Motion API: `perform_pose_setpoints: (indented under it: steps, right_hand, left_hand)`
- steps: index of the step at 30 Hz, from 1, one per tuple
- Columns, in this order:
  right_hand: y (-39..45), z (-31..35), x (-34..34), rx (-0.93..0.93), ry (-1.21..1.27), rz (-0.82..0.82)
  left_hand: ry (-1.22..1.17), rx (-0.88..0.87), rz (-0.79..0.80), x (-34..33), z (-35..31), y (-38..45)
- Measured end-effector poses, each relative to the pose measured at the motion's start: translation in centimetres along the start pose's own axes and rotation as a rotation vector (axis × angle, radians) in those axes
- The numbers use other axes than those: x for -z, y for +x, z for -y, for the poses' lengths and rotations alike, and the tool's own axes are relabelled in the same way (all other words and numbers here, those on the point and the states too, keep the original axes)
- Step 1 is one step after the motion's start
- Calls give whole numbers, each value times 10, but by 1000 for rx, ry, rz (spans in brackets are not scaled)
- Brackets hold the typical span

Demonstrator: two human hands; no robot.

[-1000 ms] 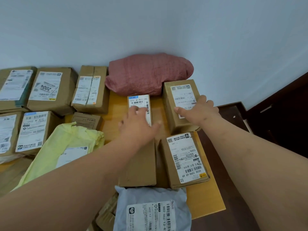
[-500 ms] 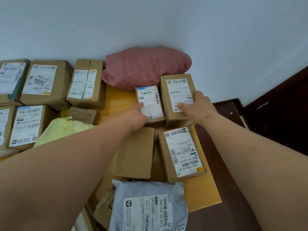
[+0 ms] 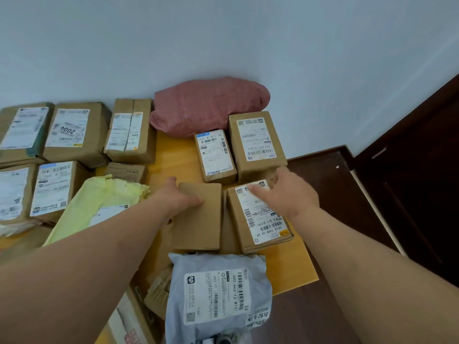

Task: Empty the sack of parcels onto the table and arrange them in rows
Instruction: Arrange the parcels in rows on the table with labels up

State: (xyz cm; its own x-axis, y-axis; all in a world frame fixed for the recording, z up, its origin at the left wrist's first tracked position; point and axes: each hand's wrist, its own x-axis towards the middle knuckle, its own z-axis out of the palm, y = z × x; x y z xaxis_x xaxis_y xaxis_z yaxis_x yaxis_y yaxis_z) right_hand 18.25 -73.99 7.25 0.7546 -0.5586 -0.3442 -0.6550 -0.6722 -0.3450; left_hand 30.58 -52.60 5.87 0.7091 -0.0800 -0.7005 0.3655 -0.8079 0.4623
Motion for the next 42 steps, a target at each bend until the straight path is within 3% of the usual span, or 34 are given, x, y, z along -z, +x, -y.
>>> perform_pose_setpoints:
  steps: [4,10,13,15,17,19,21,25,27,30,35,40,42]
  right_hand:
    - [-7,-3,-15,-102,57,249]
    - [-5,-25,-6,-205,151,215]
    - [-2,-30,0,-239,204,141]
    - [-3,-28,-2,-217,171,6]
    - [-9,-23,-7,-77,12,-243]
    - [-19,-8,-8,137,-11,-353]
    - [-27,11,-10,287,79,-248]
    - [-36,48,-28,406,37,77]
    - [-39,60,-39,378,-6,246]
    - [-38,68,-46,230,184,406]
    - [-31,78,-41,85,578,451]
    - [-29,86,-25,132,667,377]
    - [-28,87,-18,212,540,388]
  left_hand:
    - [-84,46,45,-9,9,-8]
    - [-140,15,60,-20,14,-12]
    - [-149,0,71,-25,11,-12]
    - [-144,-15,76,-29,10,-11]
    - [-144,-26,71,-31,9,-10]
    - [-159,-27,61,-30,14,-7]
    - [-181,-17,47,-26,21,-2]
    - [-146,33,-58,-11,40,4]
    - [-71,25,-166,-5,48,5]
    - [-104,-49,-193,-2,51,5]
    - [-597,129,155,4,38,-15]
    - [-718,131,334,-2,34,-25]
    - [-573,103,273,-10,34,-21]
